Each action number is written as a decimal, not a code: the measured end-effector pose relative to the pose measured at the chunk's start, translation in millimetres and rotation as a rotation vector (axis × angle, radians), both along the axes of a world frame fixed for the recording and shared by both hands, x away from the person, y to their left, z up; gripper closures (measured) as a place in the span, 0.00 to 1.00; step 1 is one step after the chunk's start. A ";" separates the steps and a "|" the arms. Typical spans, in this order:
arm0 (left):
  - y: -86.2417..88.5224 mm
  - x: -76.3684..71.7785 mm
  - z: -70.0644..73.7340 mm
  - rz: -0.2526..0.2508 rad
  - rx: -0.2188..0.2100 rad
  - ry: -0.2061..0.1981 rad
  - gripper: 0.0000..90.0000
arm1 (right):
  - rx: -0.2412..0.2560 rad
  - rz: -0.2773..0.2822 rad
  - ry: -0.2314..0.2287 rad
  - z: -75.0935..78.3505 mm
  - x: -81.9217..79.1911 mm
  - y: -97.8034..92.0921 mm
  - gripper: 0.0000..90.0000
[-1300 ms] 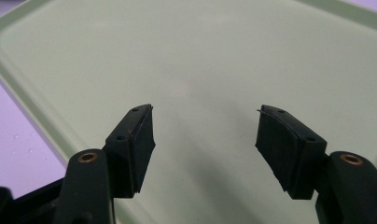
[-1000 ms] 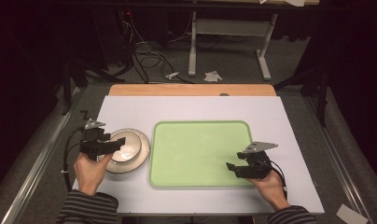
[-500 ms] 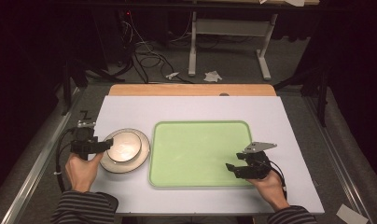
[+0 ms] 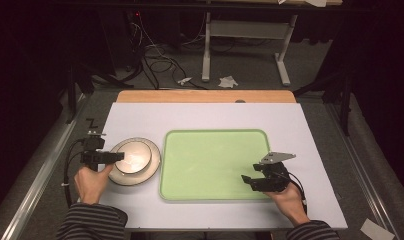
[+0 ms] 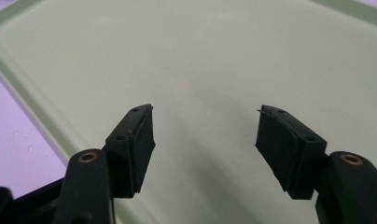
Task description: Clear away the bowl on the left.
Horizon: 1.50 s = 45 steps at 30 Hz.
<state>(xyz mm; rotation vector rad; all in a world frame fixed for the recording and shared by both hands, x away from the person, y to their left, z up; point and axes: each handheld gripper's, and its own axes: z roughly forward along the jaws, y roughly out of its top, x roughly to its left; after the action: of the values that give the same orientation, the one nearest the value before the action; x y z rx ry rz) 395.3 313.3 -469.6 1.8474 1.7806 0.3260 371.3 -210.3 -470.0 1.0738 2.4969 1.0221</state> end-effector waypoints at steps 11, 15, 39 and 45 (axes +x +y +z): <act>-3.1 4.2 -7.1 -0.013 -0.018 0.044 0.51 | -0.003 0.000 0.001 -0.2 -0.1 0.7 0.43; -6.4 5.8 -8.9 -0.018 -0.015 0.063 0.55 | 0.001 -0.001 0.001 -0.9 0.6 0.1 0.43; -9.5 10.8 -13.4 -0.029 -0.071 0.106 0.83 | 0.003 -0.001 -0.007 0.2 0.9 -1.9 0.43; -8.2 10.8 -13.2 -0.029 -0.087 0.115 0.85 | 0.003 -0.003 -0.002 0.3 0.0 -0.8 0.43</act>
<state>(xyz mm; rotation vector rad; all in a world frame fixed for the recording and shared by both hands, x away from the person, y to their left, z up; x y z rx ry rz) 406.1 305.1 -482.9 1.8621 1.8119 0.1313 371.3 -211.2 -469.7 1.0766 2.4927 1.0255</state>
